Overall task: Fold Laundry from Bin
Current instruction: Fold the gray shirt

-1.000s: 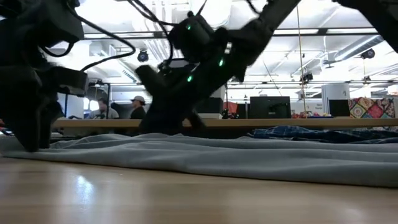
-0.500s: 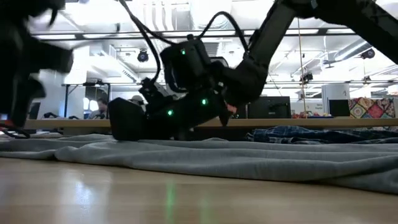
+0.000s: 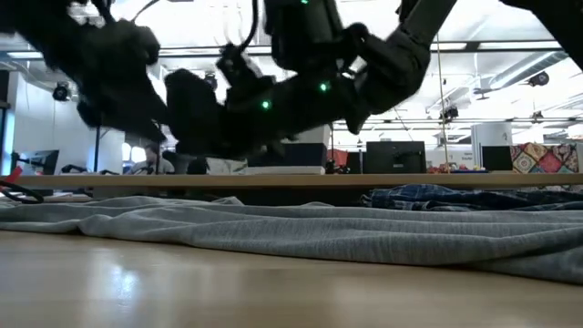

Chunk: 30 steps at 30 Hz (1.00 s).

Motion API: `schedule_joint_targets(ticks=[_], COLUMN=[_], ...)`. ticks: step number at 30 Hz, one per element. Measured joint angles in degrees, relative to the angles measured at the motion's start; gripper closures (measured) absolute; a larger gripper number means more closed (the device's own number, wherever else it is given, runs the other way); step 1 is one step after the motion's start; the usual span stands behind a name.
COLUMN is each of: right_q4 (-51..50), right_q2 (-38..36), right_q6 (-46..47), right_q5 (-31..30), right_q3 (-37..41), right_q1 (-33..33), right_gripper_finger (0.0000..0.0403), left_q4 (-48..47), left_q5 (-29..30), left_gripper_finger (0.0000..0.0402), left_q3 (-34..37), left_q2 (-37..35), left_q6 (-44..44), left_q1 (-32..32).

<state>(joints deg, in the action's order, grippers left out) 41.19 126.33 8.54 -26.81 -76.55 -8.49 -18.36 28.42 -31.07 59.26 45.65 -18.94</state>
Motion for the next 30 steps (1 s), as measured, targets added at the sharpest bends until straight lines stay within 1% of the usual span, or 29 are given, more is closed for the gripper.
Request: schedule_joint_targets(ticks=[2, 5, 10, 12, 15, 17, 20, 23, 26, 30], right_q4=[5.76, 9.69, 12.28, 13.57, 12.46, 10.78, 10.52, 10.05, 5.48, 1.45], right_q2=[2.48, 7.37, 12.51, 14.36, 13.89, 12.13, 10.23, 9.97, 11.75, 13.18], right_q6=[-0.09, -0.17, -0.57, -0.68, -0.67, -0.61, 0.25, 1.17, 2.31, 6.24], right_q5=[-1.77, -2.14, -1.72, -1.7, -2.12, -1.72, -1.59, -2.39, -4.73, -4.25], right_q3=[0.33, -0.34, -4.1, -4.04, -3.4, -3.01, -3.5, -5.57, -7.04, -7.61], right_q1=[0.24, 0.5, 0.81, 1.14, 1.09, 1.11, 1.84, 3.91, 5.91, 6.67], right_gripper_finger=[0.0394, 0.0394, 0.0394, 0.0394, 0.0394, 0.0394, 0.0394, 0.0394, 0.0394, 0.0394], left_q4=[9.21, 18.29, 19.76, 21.09, 23.94, 24.47, 24.39, 22.88, 19.1, 10.24], left_q5=[4.01, 6.2, 8.35, 9.37, 9.31, 9.17, 7.79, 5.61, 5.25, 5.75], left_gripper_finger=[0.0157, 0.0157, 0.0157, 0.0157, 0.0157, 0.0157, 0.0157, 0.0157, 0.0157, 0.0157], left_q3=[4.76, 10.66, 16.9, 18.77, 20.9, 21.22, 20.63, 18.74, 16.51, 13.12], left_q2=[2.14, 6.21, 12.95, 14.89, 16.23, 16.03, 14.36, 12.56, 10.76, 7.97], left_q6=[0.61, 1.17, 1.47, 1.17, 0.21, -1.36, -7.0, -12.81, -13.75, -13.65], left_q1=[-0.01, 0.1, 0.1, 0.13, 0.11, 0.0, 0.09, 0.06, 0.02, 0.02])
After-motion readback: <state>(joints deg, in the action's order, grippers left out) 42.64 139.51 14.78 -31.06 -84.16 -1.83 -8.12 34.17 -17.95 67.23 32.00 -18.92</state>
